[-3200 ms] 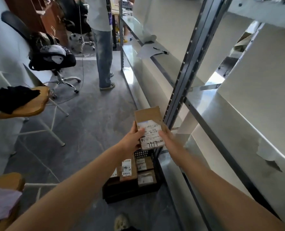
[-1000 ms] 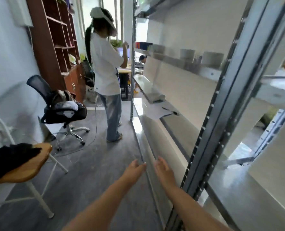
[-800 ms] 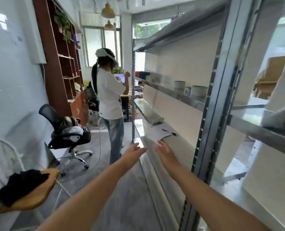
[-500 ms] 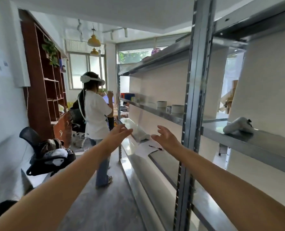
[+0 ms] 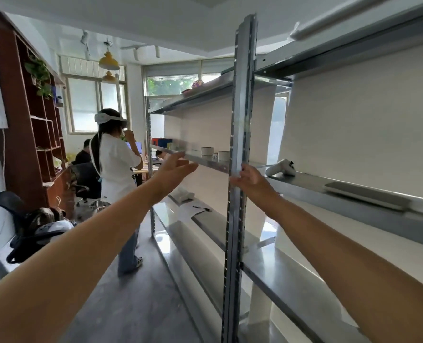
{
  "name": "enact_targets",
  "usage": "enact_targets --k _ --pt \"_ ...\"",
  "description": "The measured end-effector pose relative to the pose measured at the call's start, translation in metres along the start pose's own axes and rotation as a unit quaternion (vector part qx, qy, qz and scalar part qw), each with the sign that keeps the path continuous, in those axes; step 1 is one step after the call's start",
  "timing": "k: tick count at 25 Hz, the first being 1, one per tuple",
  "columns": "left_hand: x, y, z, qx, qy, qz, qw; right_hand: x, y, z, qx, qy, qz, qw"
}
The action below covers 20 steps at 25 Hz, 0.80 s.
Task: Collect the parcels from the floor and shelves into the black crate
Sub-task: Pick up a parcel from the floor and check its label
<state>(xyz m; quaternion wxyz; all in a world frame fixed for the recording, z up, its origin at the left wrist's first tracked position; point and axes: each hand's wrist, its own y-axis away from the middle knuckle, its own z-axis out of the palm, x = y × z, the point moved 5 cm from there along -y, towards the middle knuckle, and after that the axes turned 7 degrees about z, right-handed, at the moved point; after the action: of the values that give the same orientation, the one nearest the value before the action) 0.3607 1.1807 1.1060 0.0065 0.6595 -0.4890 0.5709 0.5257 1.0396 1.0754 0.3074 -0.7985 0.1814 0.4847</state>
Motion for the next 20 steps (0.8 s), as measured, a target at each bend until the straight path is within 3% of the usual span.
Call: enact_targets --k 4,12,16,20 --pt "0.049 0.038 0.039 -0.018 0.022 0.043 0.999 -0.018 0.066 -0.058 0.058 -0.005 0.008 0.998" --pt "0.115 0.097 0.108 -0.106 0.046 0.084 0.99 -0.041 0.167 -0.098 0.132 0.015 0.031 0.991" --pt "0.149 0.101 0.129 -0.16 0.075 0.133 0.975 -0.057 0.21 -0.139 0.23 0.05 0.053 0.97" --pt "0.15 0.11 0.141 -0.202 0.126 0.129 0.963 -0.066 0.25 -0.151 0.284 0.081 0.092 0.951"
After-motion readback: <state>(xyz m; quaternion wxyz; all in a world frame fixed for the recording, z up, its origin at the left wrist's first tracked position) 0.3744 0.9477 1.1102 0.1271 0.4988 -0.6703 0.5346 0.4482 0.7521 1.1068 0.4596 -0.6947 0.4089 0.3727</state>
